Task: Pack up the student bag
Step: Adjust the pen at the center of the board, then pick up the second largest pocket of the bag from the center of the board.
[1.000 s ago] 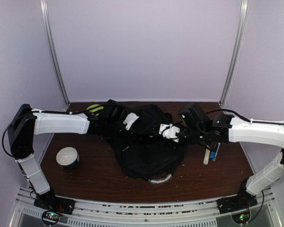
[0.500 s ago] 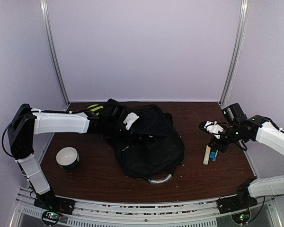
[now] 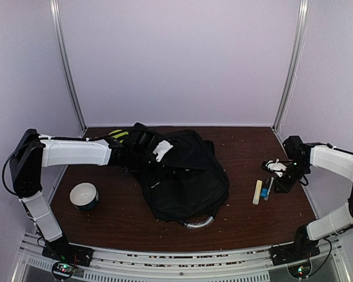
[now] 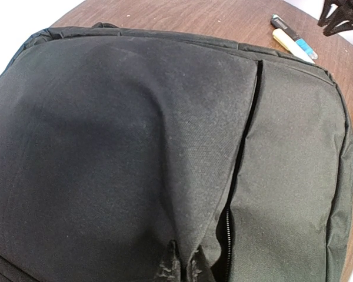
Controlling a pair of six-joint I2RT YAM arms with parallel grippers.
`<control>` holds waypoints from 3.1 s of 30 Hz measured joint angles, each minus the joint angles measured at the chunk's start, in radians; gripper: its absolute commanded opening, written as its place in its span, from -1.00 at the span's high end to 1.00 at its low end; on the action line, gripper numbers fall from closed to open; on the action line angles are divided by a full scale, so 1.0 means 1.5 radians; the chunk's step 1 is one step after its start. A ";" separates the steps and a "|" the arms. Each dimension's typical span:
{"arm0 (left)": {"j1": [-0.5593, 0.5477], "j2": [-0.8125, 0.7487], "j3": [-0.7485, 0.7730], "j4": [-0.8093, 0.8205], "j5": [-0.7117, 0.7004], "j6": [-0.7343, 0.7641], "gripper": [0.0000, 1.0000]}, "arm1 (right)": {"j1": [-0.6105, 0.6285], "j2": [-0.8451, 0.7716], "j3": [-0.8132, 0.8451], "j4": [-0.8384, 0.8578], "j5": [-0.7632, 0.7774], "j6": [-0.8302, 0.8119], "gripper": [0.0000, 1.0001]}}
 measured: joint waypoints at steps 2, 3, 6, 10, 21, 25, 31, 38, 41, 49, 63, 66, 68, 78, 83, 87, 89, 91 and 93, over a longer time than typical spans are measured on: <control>0.000 0.000 0.000 0.000 0.000 0.000 1.00 | -0.005 0.039 0.020 0.000 0.005 0.006 0.53; 0.000 0.000 0.000 0.000 0.000 0.000 1.00 | -0.006 0.058 0.028 0.004 0.007 0.011 0.53; 0.000 0.000 0.000 0.000 0.000 0.000 1.00 | -0.006 0.105 0.050 0.019 0.021 0.023 0.53; 0.000 0.000 0.000 0.000 0.000 -0.001 1.00 | -0.007 0.168 0.078 0.036 0.042 0.036 0.52; 0.000 0.000 -0.002 0.000 -0.001 -0.003 1.00 | -0.006 0.274 0.165 0.058 0.059 0.064 0.50; 0.000 0.000 -0.002 0.000 -0.001 -0.005 1.00 | 0.004 0.300 0.201 0.058 0.060 0.065 0.50; 0.000 0.000 -0.002 0.000 -0.001 -0.005 1.00 | 0.048 0.317 0.229 0.056 0.061 0.065 0.49; 0.000 0.000 -0.002 0.000 -0.001 -0.005 1.00 | 0.108 0.333 0.238 0.055 0.063 0.072 0.49; 0.000 0.000 -0.002 0.000 -0.002 -0.005 1.00 | 0.127 0.333 0.238 0.055 0.063 0.080 0.49; 0.000 0.000 -0.003 0.001 -0.002 -0.005 1.00 | 0.141 0.294 0.238 0.040 0.057 0.119 0.43; 0.000 0.000 -0.003 0.001 -0.001 0.000 1.00 | 0.088 0.194 0.157 -0.004 0.112 0.171 0.30; 0.000 0.000 -0.003 0.001 -0.001 0.000 1.00 | 0.085 0.194 0.143 -0.011 0.116 0.178 0.30; 0.000 0.001 -0.003 0.001 -0.001 0.000 1.00 | 0.083 0.196 0.142 -0.011 0.118 0.181 0.29; 0.000 0.001 -0.014 0.015 0.000 0.000 1.00 | 0.069 0.246 0.139 0.005 0.129 0.188 0.29; 0.000 0.001 -0.014 0.016 0.000 0.000 1.00 | 0.065 0.264 0.139 0.010 0.130 0.187 0.30; 0.000 0.001 -0.014 0.016 0.000 0.000 1.00 | 0.065 0.264 0.130 0.016 0.130 0.182 0.29; 0.000 0.001 -0.014 0.016 0.000 0.000 1.00 | 0.065 0.260 0.125 0.020 0.130 0.177 0.29; 0.000 0.001 -0.014 0.016 0.000 0.000 1.00 | 0.065 0.253 0.116 0.022 0.130 0.175 0.28; 0.000 0.001 -0.014 0.016 0.000 0.000 1.00 | 0.065 0.243 0.104 0.025 0.130 0.172 0.28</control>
